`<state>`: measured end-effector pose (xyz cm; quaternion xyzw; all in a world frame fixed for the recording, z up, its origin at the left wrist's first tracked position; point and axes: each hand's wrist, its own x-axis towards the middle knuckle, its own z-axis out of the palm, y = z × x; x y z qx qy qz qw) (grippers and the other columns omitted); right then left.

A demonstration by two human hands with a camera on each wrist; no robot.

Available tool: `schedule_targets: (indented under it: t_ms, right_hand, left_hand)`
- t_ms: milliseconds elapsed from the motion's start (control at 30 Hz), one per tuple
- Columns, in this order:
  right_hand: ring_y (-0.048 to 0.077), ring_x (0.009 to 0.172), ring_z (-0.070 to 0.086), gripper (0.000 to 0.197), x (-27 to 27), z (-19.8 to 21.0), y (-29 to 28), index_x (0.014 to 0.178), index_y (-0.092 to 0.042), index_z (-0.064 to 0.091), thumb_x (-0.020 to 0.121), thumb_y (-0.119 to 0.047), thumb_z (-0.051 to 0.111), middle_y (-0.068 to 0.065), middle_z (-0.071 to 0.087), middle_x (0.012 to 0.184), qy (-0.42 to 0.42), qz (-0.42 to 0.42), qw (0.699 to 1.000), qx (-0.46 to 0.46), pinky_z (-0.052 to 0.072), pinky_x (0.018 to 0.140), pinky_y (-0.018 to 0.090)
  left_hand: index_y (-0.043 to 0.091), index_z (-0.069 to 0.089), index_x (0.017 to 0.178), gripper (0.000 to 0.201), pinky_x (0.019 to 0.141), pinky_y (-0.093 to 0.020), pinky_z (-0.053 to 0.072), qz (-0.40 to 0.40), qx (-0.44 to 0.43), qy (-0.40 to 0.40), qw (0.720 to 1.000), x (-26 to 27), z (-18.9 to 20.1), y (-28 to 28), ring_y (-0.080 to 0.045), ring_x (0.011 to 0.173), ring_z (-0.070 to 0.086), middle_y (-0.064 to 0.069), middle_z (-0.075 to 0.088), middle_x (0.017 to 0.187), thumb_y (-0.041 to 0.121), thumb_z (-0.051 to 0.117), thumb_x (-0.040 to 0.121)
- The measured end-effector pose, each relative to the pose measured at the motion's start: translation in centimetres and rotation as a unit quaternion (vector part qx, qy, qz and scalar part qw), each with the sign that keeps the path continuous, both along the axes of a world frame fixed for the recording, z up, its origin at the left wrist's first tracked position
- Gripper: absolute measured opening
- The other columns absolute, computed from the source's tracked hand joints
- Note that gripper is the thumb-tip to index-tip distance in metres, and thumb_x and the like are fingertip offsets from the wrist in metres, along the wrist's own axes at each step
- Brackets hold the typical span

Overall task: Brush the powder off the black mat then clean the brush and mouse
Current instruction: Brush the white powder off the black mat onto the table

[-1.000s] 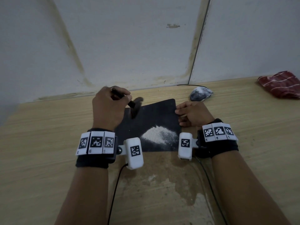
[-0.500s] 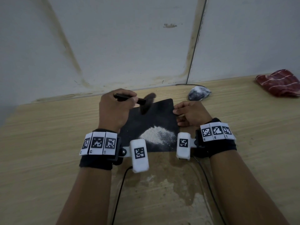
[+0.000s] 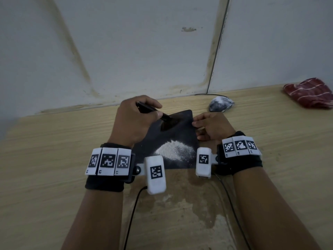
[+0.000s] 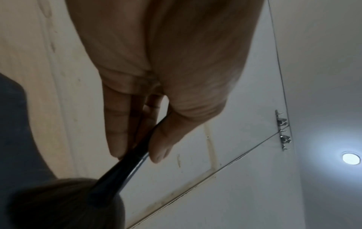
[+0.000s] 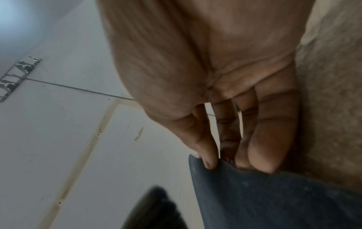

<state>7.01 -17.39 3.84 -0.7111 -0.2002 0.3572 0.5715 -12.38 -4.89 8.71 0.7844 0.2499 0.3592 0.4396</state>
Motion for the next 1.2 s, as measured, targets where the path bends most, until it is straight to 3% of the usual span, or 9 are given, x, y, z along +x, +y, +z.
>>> schedule_targets:
  t_ms: [167, 300, 400, 500, 667, 800, 933, 1067, 1200]
  right_hand:
    - [0.018, 0.048, 0.054, 0.007, 0.2, 1.2, 0.4, 0.087, -0.01, 0.066, 0.091, -0.004, 0.067, 0.011, 0.063, 0.078, -0.059, -0.026, 0.998, 0.022, 0.049, 0.046, 0.028]
    - [0.017, 0.06, 0.058, 0.002, -0.4, 2.5, 0.8, 0.093, -0.014, 0.07, 0.092, -0.013, 0.068, 0.006, 0.068, 0.088, -0.132, -0.015, 0.991, 0.024, 0.052, 0.055, 0.03]
    - [0.012, 0.065, 0.062, 0.008, -1.4, 3.8, 0.9, 0.098, -0.01, 0.073, 0.092, -0.011, 0.068, 0.002, 0.071, 0.086, -0.177, 0.042, 0.982, 0.047, 0.051, 0.053, 0.018]
    - [0.001, 0.071, 0.069, 0.015, -2.5, 4.6, 1.2, 0.102, -0.006, 0.075, 0.088, -0.008, 0.072, 0.002, 0.074, 0.084, -0.206, 0.112, 0.969, 0.072, 0.05, 0.063, 0.011]
    - [0.022, 0.098, 0.073, 0.018, -3.6, 4.4, 2.8, 0.097, -0.02, 0.079, 0.08, -0.015, 0.081, 0.004, 0.079, 0.095, -0.279, 0.187, 0.941, 0.051, 0.056, 0.096, 0.043]
    - [0.023, 0.093, 0.074, 0.018, -3.8, 4.0, 4.0, 0.095, -0.014, 0.08, 0.078, -0.018, 0.083, 0.003, 0.079, 0.092, -0.297, 0.188, 0.935, 0.038, 0.056, 0.093, 0.049]
    - [0.013, 0.064, 0.062, 0.014, -3.6, 3.6, 5.2, 0.086, -0.012, 0.077, 0.077, -0.018, 0.084, 0.002, 0.07, 0.069, -0.281, 0.136, 0.949, 0.05, 0.052, 0.068, 0.033]
    - [0.013, 0.07, 0.063, 0.016, -3.5, 2.5, 6.1, 0.087, -0.006, 0.072, 0.079, -0.014, 0.083, 0.002, 0.067, 0.073, -0.232, 0.103, 0.966, 0.04, 0.052, 0.072, 0.025]
    - [0.016, 0.07, 0.065, 0.025, -2.7, 1.6, 6.0, 0.094, 0.001, 0.068, 0.08, -0.014, 0.082, 0.009, 0.068, 0.078, -0.195, 0.079, 0.977, 0.036, 0.054, 0.074, 0.03]
  left_hand:
    - [0.022, 0.073, 0.083, 0.014, 0.081, -0.053, 0.058, 0.027, -0.032, -0.076, 0.996, 0.3, 0.7, 0.0, -0.03, 0.081, 0.072, -0.003, 0.072, 0.076, 0.025, 0.078, 0.07]
    - [0.022, 0.071, 0.086, 0.019, 0.079, -0.051, 0.059, 0.038, -0.047, -0.075, 0.995, 0.8, 0.2, 0.1, -0.026, 0.075, 0.073, -0.002, 0.072, 0.074, 0.028, 0.079, 0.07]
    - [0.024, 0.07, 0.088, 0.021, 0.08, -0.048, 0.059, 0.037, -0.022, -0.043, 0.998, 1.0, -0.3, 0.2, -0.021, 0.077, 0.072, 0.002, 0.071, 0.075, 0.028, 0.083, 0.073]
    - [0.023, 0.069, 0.089, 0.023, 0.078, -0.044, 0.058, 0.048, -0.008, -0.028, 0.998, 1.3, -0.8, 0.4, -0.018, 0.078, 0.07, 0.005, 0.07, 0.077, 0.028, 0.085, 0.073]
    - [0.022, 0.068, 0.087, 0.025, 0.071, -0.038, 0.059, 0.041, -0.028, -0.033, 0.998, 1.3, -1.6, 1.4, -0.015, 0.073, 0.069, 0.005, 0.069, 0.074, 0.03, 0.086, 0.072]
    - [0.016, 0.069, 0.086, 0.023, 0.068, -0.031, 0.058, 0.038, -0.063, -0.047, 0.996, 1.5, -2.1, 1.9, -0.013, 0.069, 0.07, 0.0, 0.072, 0.072, 0.027, 0.085, 0.074]
    - [0.011, 0.07, 0.078, 0.032, 0.078, -0.043, 0.056, 0.067, -0.144, -0.059, 0.985, 1.4, -3.2, 3.0, -0.018, 0.069, 0.067, -0.002, 0.071, 0.069, 0.042, 0.074, 0.084]
    - [0.015, 0.069, 0.079, 0.036, 0.085, -0.041, 0.052, 0.154, -0.166, 0.044, 0.973, -0.1, -5.7, 5.2, -0.026, 0.087, 0.065, -0.002, 0.07, 0.081, 0.051, 0.069, 0.083]
    - [0.024, 0.063, 0.08, 0.05, 0.092, -0.051, 0.048, 0.179, -0.155, 0.254, 0.938, -0.6, -7.8, 6.6, -0.031, 0.099, 0.058, -0.002, 0.066, 0.098, 0.061, 0.07, 0.047]
